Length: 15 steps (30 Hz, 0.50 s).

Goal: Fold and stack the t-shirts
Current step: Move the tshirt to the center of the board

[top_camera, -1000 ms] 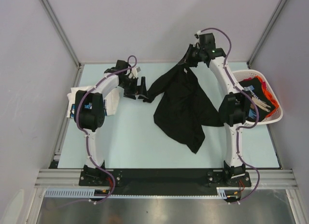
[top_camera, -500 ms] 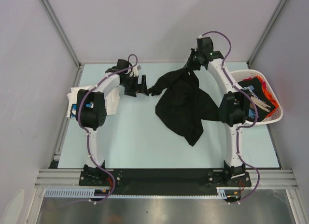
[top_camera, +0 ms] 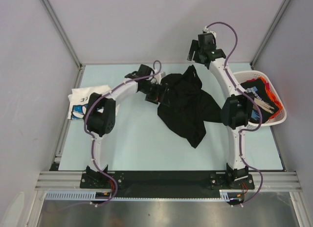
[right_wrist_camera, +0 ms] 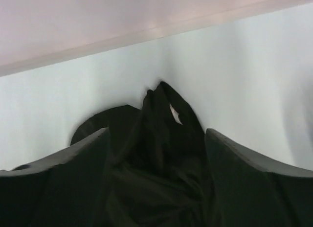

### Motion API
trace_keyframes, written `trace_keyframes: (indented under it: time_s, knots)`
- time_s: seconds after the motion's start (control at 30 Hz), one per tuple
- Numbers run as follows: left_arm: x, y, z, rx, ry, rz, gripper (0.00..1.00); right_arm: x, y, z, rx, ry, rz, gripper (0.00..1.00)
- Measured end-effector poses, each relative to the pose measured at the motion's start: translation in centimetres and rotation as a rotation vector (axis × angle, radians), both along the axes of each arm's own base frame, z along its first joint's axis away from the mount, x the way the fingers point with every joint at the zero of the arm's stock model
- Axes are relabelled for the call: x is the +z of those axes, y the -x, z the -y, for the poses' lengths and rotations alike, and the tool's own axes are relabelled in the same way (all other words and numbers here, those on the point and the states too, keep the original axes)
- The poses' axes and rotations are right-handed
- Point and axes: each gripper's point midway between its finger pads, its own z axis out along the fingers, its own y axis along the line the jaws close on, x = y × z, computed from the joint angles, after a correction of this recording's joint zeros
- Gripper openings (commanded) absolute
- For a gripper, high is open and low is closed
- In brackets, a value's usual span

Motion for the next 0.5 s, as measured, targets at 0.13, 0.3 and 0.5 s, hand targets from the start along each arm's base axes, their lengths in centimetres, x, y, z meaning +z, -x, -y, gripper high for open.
trace_keyframes:
  time_s: [0.13,0.3,0.5]
  knots:
    - [0.3,3.6,4.0,-0.115,0.012,-0.005,1.00,-1.6,5.1,3.4,-0.055,0.058,-0.105,0.87]
    - [1.3,7.5,7.7,-0.232,0.017,0.021,1.00,-1.7,11.5,9.6,-0.150,0.071,-0.185,0.86]
    - [0.1,10.4,9.7,-0.302,-0.037,0.008,1.00,-0.6,13.9,13.2,-0.219,0.066,-0.180,0.86]
